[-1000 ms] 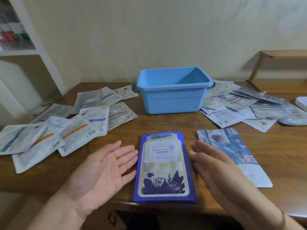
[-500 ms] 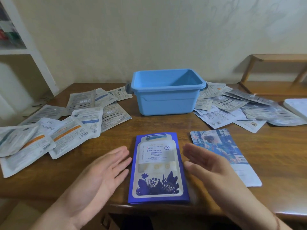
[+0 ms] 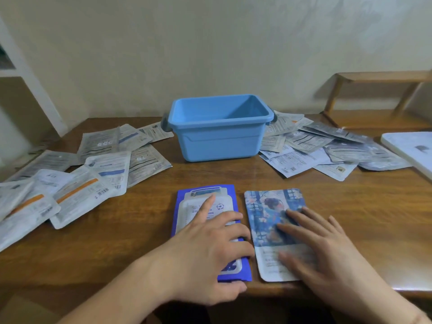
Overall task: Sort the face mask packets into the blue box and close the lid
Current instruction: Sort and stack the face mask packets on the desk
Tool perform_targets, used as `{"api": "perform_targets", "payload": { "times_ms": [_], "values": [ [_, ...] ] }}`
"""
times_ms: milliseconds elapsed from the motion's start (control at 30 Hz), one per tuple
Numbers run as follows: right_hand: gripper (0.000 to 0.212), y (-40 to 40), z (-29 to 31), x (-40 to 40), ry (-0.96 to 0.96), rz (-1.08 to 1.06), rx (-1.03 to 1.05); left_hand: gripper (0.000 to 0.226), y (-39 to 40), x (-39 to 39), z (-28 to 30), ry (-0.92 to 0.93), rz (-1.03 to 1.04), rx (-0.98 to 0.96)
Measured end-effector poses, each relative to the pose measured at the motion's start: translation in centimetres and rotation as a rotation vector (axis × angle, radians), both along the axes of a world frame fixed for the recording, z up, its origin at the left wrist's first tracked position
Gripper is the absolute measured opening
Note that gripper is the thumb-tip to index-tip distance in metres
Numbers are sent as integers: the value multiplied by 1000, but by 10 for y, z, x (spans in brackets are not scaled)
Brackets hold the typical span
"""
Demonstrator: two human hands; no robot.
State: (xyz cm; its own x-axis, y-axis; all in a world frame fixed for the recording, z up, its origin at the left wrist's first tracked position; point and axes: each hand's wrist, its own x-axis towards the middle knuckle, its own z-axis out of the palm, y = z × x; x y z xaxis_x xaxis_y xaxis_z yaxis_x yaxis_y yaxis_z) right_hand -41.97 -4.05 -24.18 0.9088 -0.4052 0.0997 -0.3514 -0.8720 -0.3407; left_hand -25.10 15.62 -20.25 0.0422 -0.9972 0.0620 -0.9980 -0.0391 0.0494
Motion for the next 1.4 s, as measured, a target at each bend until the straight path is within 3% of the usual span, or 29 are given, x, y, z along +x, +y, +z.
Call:
{"api": "perform_targets", "payload": {
  "times_ms": [200,367,467,633,700,933,1133,1400],
  "values": [
    [89,14,-1,7,22,-9,-44,40,5,8,-7,-14,-9,-27],
    [71,25,5,17,89,27,-62,40,13,15,-4,13,4,5],
    [57,35,4,23,25,16,-140,39,20,24,-6,13,0,3],
    [51,40,-8,41,-67,16,-213,32,22,42,-12,-112,-29,-12],
    [52,39,-12,45,-80,8,-246,19,20,47,-12,-157,-48,-5],
    [56,6,14,52,-165,18,-168,23,20,53,-18,-284,-51,-9],
    [77,-109,33,75,242,-42,-125,27,-11,35,-7,-235,-90,-173],
    [75,-80,12,-51,100,112,-211,34,-69,-12,-17,-181,-168,-185]
  ]
}}
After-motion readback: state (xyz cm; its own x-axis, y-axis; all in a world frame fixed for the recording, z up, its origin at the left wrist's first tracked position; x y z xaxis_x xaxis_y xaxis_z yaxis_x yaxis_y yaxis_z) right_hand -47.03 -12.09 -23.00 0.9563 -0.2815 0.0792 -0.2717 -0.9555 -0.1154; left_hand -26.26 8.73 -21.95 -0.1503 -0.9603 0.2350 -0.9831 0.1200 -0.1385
